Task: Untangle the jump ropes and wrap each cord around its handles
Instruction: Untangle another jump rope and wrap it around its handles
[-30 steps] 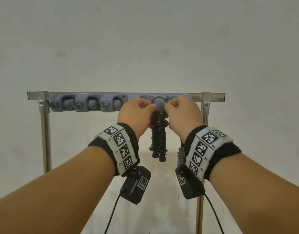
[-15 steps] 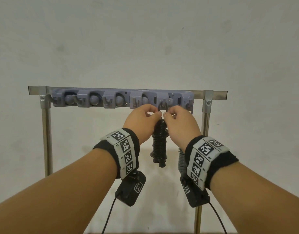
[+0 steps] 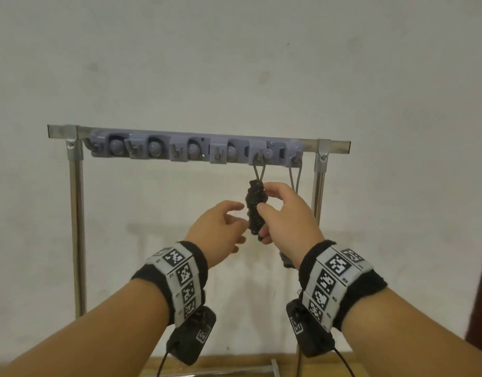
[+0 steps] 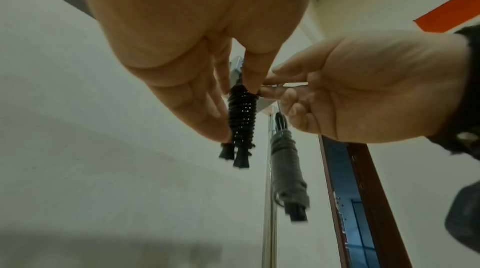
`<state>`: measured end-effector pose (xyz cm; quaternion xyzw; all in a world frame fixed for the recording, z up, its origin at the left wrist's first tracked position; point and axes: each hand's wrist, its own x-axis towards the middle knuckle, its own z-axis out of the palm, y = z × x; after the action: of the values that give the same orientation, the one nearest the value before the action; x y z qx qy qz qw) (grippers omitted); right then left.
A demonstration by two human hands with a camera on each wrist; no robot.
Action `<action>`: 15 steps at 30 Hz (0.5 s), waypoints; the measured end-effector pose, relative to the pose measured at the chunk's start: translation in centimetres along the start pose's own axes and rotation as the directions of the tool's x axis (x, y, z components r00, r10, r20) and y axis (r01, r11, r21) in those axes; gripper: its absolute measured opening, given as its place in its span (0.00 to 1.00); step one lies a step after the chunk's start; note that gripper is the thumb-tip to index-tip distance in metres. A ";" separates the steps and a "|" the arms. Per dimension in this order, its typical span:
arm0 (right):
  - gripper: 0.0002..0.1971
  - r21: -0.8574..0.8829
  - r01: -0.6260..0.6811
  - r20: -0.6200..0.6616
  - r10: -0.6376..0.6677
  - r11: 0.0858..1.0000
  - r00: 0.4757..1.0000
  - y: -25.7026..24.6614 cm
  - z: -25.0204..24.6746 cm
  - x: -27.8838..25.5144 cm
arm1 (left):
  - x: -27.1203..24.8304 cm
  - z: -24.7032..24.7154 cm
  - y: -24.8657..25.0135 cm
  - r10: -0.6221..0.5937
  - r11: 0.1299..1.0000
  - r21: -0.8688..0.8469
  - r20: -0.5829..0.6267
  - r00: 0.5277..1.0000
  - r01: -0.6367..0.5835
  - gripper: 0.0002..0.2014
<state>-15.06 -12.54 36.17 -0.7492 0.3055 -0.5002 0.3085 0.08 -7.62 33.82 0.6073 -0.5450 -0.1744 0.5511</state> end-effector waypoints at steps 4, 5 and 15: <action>0.11 -0.094 -0.054 0.103 0.064 0.994 0.993 3.1 0.2 -4.5 | -4.5 0.3 -4.6 -0.107 0.985 0.159 0.215 0.971 0.073 0.06; 0.08 -0.123 -0.085 0.155 0.104 0.989 0.982 4.2 0.4 -5.7 | -5.8 0.8 -6.0 -0.138 0.973 0.218 0.259 0.956 0.081 0.07; 0.10 -0.643 -0.025 0.646 0.560 0.766 0.519 20.7 6.8 -22.2 | -22.2 8.5 -24.8 -0.506 0.664 0.668 0.732 0.456 -0.337 0.14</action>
<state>-18.71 -7.34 5.68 -0.8795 0.3894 0.0763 0.2629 -2.85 2.25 1.04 0.6197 -0.7313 -0.2556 -0.1257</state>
